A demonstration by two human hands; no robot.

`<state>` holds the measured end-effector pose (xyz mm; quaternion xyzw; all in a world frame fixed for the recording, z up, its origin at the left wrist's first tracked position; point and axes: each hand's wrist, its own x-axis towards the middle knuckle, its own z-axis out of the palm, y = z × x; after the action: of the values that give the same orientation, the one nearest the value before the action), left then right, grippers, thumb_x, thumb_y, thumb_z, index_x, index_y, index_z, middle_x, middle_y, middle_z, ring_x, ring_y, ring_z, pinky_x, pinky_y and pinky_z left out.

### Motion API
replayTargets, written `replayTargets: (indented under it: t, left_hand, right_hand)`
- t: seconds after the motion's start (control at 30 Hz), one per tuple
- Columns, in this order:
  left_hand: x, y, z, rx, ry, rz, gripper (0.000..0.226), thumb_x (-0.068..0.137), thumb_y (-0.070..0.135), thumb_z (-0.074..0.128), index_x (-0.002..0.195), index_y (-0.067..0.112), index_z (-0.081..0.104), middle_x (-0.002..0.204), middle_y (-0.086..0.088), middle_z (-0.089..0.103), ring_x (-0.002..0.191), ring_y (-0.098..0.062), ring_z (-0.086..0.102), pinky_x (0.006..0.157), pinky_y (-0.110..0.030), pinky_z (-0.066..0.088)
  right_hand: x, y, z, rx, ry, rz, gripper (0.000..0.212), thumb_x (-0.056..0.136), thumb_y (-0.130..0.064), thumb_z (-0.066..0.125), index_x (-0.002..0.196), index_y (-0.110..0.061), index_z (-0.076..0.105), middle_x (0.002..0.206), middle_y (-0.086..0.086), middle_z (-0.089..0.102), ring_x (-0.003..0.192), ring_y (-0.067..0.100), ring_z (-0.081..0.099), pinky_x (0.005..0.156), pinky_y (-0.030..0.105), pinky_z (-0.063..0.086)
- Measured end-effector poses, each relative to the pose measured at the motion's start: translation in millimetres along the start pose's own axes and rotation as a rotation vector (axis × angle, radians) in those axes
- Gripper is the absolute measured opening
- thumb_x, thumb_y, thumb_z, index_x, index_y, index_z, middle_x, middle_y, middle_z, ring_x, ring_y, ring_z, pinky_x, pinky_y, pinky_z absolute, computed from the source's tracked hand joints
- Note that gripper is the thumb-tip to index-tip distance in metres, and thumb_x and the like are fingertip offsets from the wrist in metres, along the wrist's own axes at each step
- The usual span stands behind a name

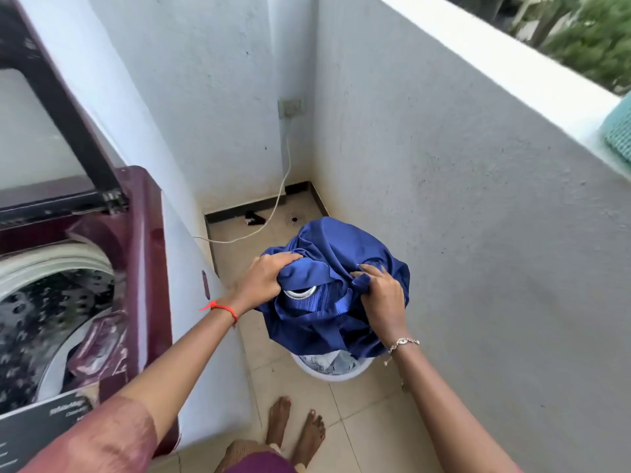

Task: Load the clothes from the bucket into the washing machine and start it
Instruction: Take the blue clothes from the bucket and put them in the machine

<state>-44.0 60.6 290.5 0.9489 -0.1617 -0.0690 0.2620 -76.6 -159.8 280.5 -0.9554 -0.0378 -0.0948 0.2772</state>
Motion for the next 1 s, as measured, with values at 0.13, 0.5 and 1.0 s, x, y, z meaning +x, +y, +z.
replayTargets:
  t: [0.13,0.5,1.0]
  left_hand:
    - [-29.5,7.8,-50.4,-0.045,0.115,-0.011,0.064,0.068,-0.01,0.046,0.122,0.022,0.06,0.12,-0.003,0.066,0.109,-0.027,0.061,0.086,-0.037,0.05]
    - [-113.3,2.5,-180.1,-0.07,0.417,-0.031,0.069,0.062,-0.017,0.043,0.115,0.021,0.066,0.097,-0.008,0.073,0.088,-0.02,0.066,0.065,-0.022,0.043]
    - [-319.3,-98.4,-304.7,-0.028,0.792,-0.044,0.07,0.06,-0.018,0.046,0.116,0.019,0.066,0.099,-0.013,0.073,0.094,-0.027,0.067,0.072,-0.031,0.05]
  right_hand:
    - [0.0,-44.8,-27.0,0.077,0.127,-0.096,0.041,0.061,0.02,0.052,0.084,-0.005,0.074,0.096,0.007,0.073,0.087,0.035,0.066,0.065,0.043,0.055]
    - [0.4,-186.7,-77.7,0.25,0.334,-0.304,0.041,0.058,0.023,0.05,0.077,-0.004,0.074,0.091,0.011,0.074,0.078,0.033,0.069,0.067,0.036,0.051]
    - [-72.0,-415.1,-35.5,0.337,0.406,-0.577,0.041,0.059,0.018,0.052,0.083,-0.007,0.075,0.1,0.009,0.073,0.089,0.031,0.068,0.075,0.04,0.054]
